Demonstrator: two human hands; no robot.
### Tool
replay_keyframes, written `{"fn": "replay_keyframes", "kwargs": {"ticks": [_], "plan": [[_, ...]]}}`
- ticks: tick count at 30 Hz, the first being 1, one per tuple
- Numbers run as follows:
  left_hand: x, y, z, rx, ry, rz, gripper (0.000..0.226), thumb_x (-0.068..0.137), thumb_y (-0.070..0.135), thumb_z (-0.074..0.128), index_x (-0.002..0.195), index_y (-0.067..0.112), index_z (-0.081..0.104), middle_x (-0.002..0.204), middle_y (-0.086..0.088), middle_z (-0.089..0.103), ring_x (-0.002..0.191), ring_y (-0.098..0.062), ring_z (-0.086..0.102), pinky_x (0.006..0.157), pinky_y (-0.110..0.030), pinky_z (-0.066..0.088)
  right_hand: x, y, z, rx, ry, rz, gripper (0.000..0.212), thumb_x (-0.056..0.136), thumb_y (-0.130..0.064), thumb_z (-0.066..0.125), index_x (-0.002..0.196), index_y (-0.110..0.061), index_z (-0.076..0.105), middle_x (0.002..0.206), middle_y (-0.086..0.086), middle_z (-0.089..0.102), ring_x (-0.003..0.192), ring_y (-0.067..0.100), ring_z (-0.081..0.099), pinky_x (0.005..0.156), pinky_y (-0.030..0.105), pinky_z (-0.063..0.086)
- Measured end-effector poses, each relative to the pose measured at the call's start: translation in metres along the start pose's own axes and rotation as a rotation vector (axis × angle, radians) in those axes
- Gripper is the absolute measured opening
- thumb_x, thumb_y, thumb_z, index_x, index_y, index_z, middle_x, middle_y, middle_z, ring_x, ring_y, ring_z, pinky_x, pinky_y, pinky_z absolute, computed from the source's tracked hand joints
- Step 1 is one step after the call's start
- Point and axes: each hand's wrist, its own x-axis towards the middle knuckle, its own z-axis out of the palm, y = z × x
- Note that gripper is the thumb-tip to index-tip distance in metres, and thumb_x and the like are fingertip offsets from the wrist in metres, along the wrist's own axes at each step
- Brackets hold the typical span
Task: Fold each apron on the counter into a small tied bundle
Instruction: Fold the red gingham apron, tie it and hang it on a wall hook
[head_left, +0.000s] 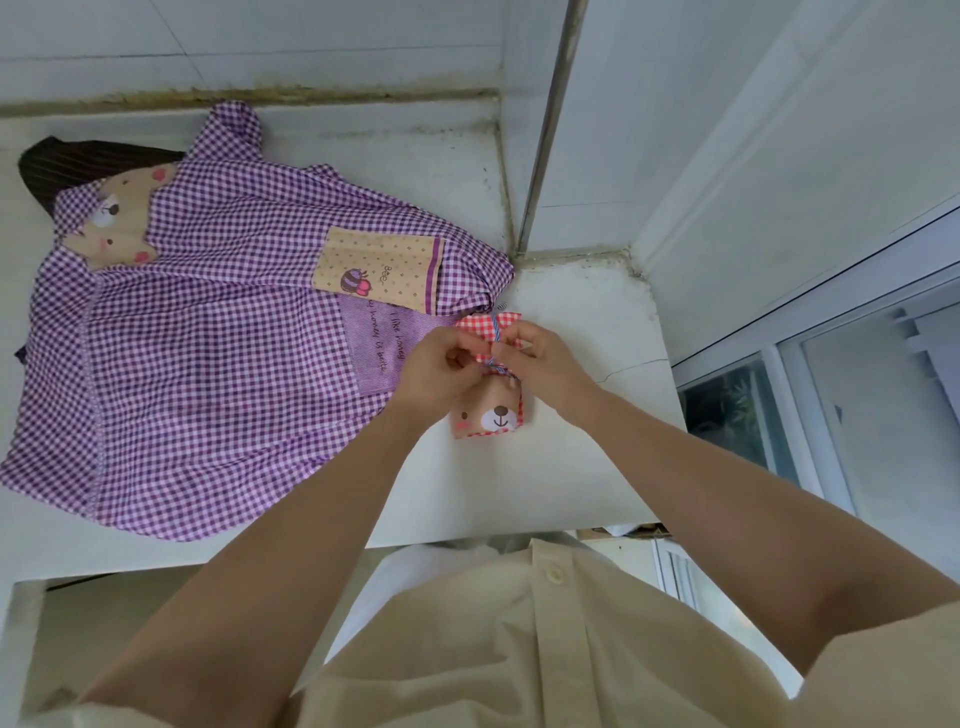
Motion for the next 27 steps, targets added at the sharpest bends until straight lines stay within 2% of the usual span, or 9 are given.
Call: {"fn": "replay_keyframes", "kwargs": {"ticks": [3,5,11,14,18,21,23,25,27], "plan": [[0.006,0.01,0.009,0.206,0.056,0.026,0.002,0.082,0.012,0.074,0.082,0.011,0.075,0.081,0.016,0.058,0.076,0.003,0.053,0.069,-0.012,0.041,0.001,-0.001,-0.001,-0.074,0.0,-0.052,0.011,0.097,-0.014,0.057,0.09,-0.005,0.057,0.075,0.003,0.054,0.067,0.011,0.049,0.065,0.022,0.042],[0.008,0.011,0.014,0.238,0.081,0.021,0.006,0.083,0.016,0.075,0.079,0.011,0.076,0.079,0.018,0.054,0.075,0.003,0.051,0.07,-0.012,0.04,0.001,-0.001,-0.002,-0.1,-0.005,-0.063,0.012,0.097,-0.015,0.056,0.089,-0.007,0.055,0.075,0.002,0.054,0.069,0.012,0.048,0.066,0.024,0.042],[0.002,0.003,0.012,-0.147,0.149,-0.007,0.008,0.091,0.007,0.065,0.084,0.006,0.064,0.078,-0.004,0.066,0.073,-0.007,0.062,0.071,-0.025,0.051,-0.001,-0.002,-0.008,-0.059,-0.051,0.097,0.013,0.099,-0.006,0.042,0.096,-0.017,0.049,0.081,-0.002,0.051,0.067,0.008,0.047,0.054,0.014,0.039],[0.0,0.003,0.012,-0.108,0.067,0.007,0.01,0.094,0.008,0.061,0.085,0.005,0.059,0.084,-0.002,0.072,0.084,-0.008,0.069,0.078,-0.025,0.055,-0.004,0.006,-0.009,-0.189,-0.096,0.092,0.02,0.095,-0.001,0.044,0.107,-0.016,0.048,0.072,-0.006,0.049,0.063,0.006,0.044,0.055,0.016,0.033],[0.009,0.008,0.012,0.105,0.098,-0.008,0.016,0.093,0.013,0.061,0.078,0.017,0.057,0.073,0.008,0.07,0.073,-0.005,0.067,0.071,-0.022,0.052,0.0,0.002,-0.009,-0.3,-0.026,0.029,0.018,0.091,-0.001,0.051,0.1,-0.017,0.053,0.061,-0.01,0.046,0.05,0.001,0.043,0.049,0.013,0.031],[0.01,0.01,0.009,-0.115,0.101,-0.113,0.013,0.091,0.005,0.063,0.079,0.006,0.061,0.071,0.002,0.07,0.065,-0.004,0.067,0.066,-0.019,0.053,0.002,-0.003,-0.014,-0.396,-0.009,-0.015,0.016,0.088,-0.001,0.056,0.092,-0.016,0.058,0.059,-0.01,0.049,0.054,0.002,0.044,0.052,0.012,0.031],[0.008,0.01,0.004,-0.172,0.055,-0.152,0.013,0.088,0.003,0.067,0.077,0.007,0.063,0.071,-0.001,0.069,0.066,-0.008,0.067,0.069,-0.023,0.055,0.003,-0.002,-0.022,-0.45,-0.048,-0.017,0.011,0.087,-0.002,0.06,0.087,-0.014,0.062,0.059,-0.006,0.054,0.059,0.01,0.05,0.058,0.02,0.037],[0.012,0.008,-0.001,-0.053,0.024,-0.157,0.013,0.085,0.006,0.072,0.074,0.011,0.066,0.074,-0.003,0.071,0.072,-0.015,0.068,0.077,-0.032,0.057,0.006,-0.003,-0.031,-0.527,-0.071,0.014,0.005,0.089,-0.007,0.063,0.089,-0.008,0.067,0.067,0.002,0.059,0.067,0.018,0.055,0.061,0.025,0.04],[0.016,0.01,-0.003,0.114,0.005,-0.15,0.013,0.082,0.01,0.075,0.072,0.015,0.069,0.074,0.0,0.072,0.075,-0.018,0.07,0.079,-0.036,0.058,0.01,-0.01,-0.039,-0.637,-0.096,0.04,0.015,0.093,-0.013,0.061,0.092,-0.002,0.069,0.076,0.004,0.063,0.071,0.019,0.057,0.063,0.027,0.044]]}}
